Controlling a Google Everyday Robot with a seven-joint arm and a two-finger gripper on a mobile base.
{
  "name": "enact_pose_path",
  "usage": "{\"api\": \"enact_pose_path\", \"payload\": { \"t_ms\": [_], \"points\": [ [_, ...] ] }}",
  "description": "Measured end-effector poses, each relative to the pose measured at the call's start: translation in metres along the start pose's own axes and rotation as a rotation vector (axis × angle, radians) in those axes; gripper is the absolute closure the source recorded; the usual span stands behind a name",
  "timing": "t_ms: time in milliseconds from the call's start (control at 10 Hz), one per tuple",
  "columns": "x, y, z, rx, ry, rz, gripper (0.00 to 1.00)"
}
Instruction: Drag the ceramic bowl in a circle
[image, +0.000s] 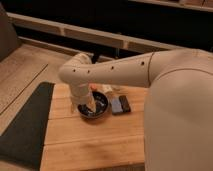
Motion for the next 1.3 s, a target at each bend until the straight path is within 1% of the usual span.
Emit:
{"api": "enact_pose_path", "payload": {
  "t_ms": [1300],
  "points": [
    [0.0000,-0.0001,0.0000,0.000,0.000,0.000,0.35]
  ]
}}
